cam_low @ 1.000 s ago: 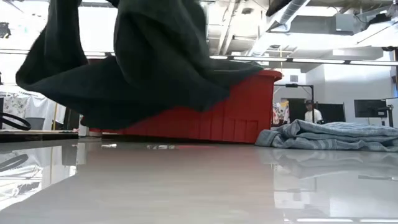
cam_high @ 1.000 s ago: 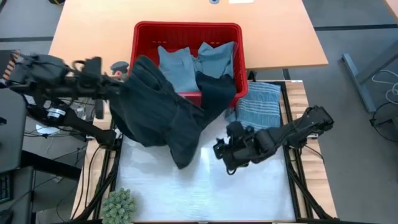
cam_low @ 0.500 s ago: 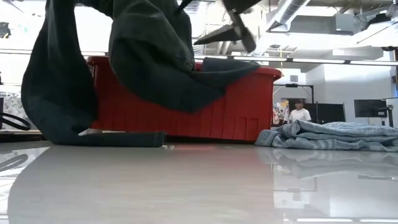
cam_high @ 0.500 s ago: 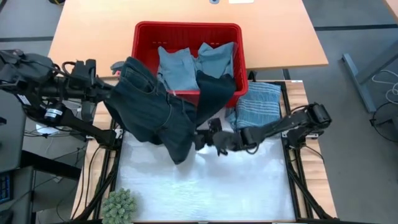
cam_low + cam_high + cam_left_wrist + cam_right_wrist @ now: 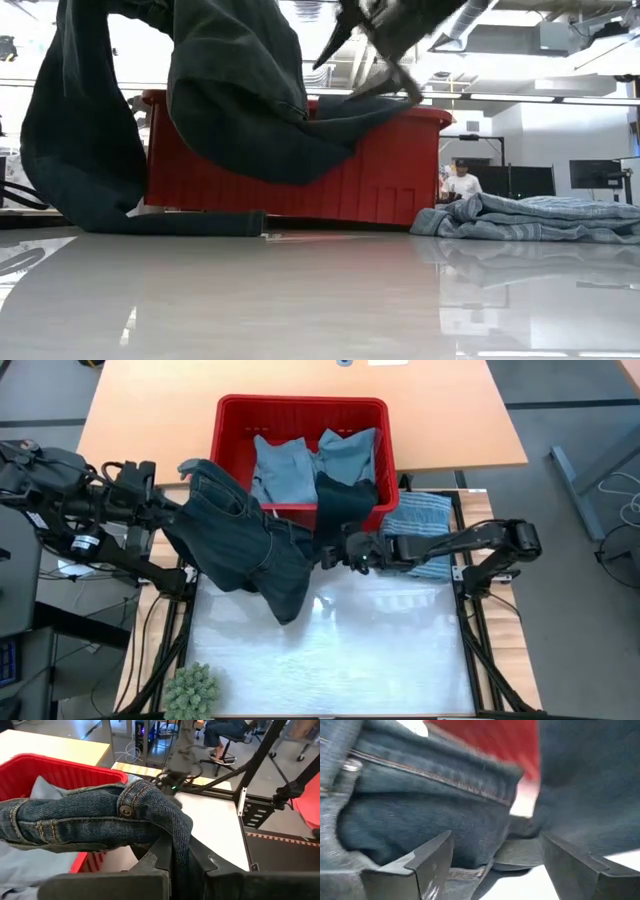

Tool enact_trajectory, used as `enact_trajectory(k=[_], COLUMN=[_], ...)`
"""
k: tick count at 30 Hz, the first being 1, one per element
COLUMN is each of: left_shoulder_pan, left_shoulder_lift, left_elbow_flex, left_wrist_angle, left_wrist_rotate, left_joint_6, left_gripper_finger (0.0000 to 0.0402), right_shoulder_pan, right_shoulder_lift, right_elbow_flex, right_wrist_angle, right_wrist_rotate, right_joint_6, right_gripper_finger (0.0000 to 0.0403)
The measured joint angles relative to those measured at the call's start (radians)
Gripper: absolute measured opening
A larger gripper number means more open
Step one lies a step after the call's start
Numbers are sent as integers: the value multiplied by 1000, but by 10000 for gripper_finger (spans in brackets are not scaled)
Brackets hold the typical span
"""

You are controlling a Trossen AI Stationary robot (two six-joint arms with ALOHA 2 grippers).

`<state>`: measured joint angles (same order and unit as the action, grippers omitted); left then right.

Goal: Fold Laundry from Bin
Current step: Fold the black pants

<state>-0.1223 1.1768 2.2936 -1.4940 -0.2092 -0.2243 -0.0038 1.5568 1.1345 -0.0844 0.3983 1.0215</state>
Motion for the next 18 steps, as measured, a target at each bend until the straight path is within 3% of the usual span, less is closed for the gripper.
enact_trajectory(k=[2, 11, 18], left_shoulder_pan=[0, 0, 0], left_shoulder_lift=[1, 2, 9], left_elbow_flex=[0, 0, 0], left_wrist_angle=[0, 1, 3], left_wrist_rotate=[2, -13, -19], left_joint_6=[-7, -55, -80], left_gripper_finger=[8, 6, 6], right_shoulder_pan=[-36, -119, -138], right_shoulder_lift=[9, 51, 169], right_elbow_flex=[-57, -281, -276], right_wrist_angle=[80, 575, 846], right_wrist_rotate=[-75, -196, -279], right_joint_6=[25, 77, 73], right_gripper_finger=[317, 317, 317])
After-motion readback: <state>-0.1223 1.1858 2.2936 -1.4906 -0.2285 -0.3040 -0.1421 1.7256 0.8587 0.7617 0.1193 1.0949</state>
